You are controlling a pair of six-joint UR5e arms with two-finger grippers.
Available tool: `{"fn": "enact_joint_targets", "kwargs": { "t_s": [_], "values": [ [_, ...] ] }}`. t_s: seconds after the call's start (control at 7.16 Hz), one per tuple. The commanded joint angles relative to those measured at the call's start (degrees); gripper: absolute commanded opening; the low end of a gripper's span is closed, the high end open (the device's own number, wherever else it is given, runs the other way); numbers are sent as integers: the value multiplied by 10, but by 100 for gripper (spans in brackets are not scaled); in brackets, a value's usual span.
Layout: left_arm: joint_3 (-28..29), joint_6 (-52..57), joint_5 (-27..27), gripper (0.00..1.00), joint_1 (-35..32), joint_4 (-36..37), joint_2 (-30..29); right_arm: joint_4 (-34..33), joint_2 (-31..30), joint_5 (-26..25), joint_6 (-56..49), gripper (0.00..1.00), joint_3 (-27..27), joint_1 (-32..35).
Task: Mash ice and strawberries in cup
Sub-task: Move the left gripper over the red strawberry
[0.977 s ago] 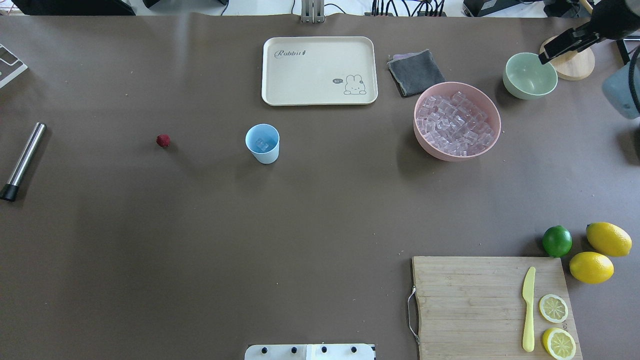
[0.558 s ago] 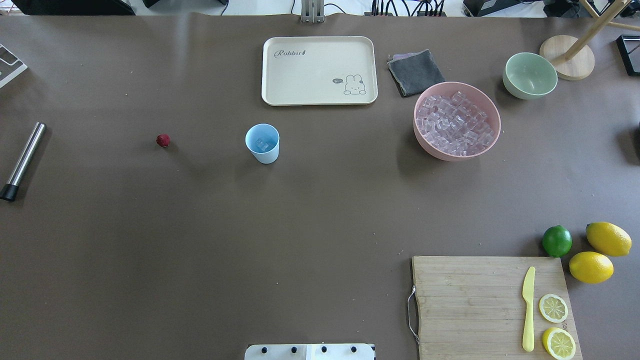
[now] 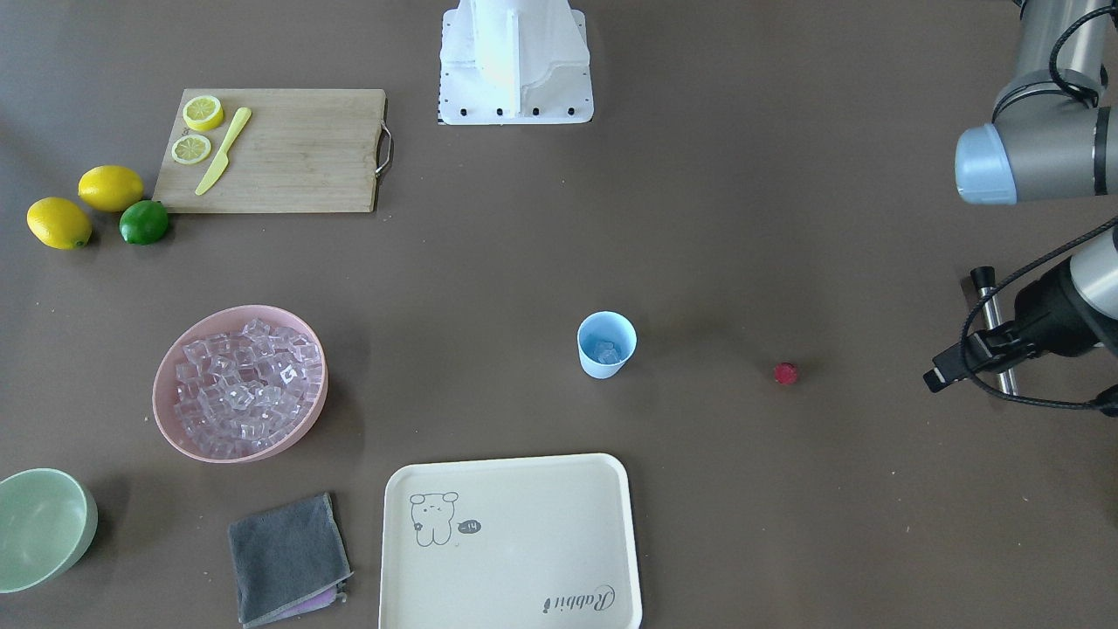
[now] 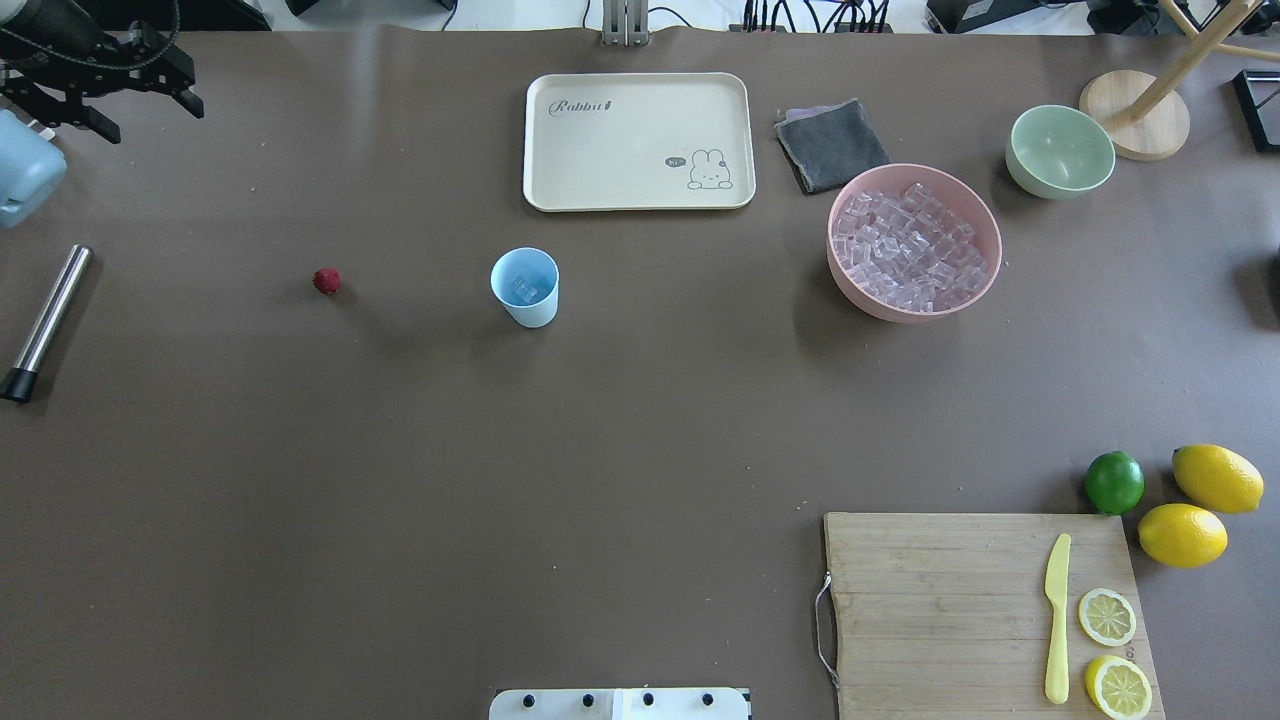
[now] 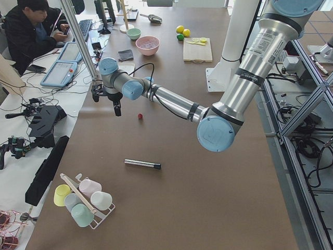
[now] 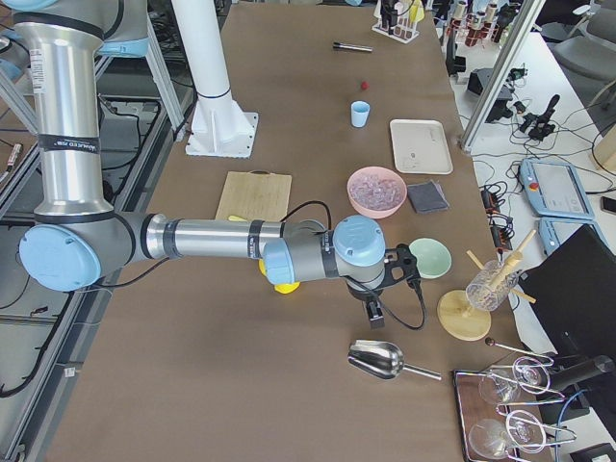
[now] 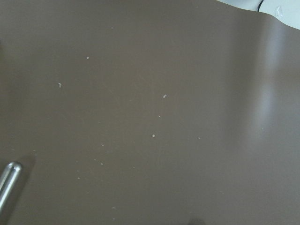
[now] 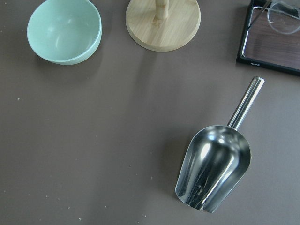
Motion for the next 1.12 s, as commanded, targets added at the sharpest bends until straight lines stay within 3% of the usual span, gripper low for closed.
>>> {"fn": "enact_joint_targets", "kwargs": {
  "t_s": [0.0, 0.42, 0.56, 0.84, 0.98],
  "values": [
    [2, -11, 31, 99, 63, -1, -4, -4, -1, -2, -5, 99, 2, -14],
    [12, -9, 95, 99, 126, -7, -4, -2, -14, -3, -9, 99, 3, -16],
    [17, -7, 98, 99, 145, -26, -6, 3, -18, -7, -14, 99, 3, -16],
    [32, -9, 172, 97, 198, -93, 2, 3, -17, -22, -26, 100, 6, -16],
    [38, -12, 176, 93, 206, -104, 1, 3, -21, -23, -26, 100, 7, -16]
  ]
}}
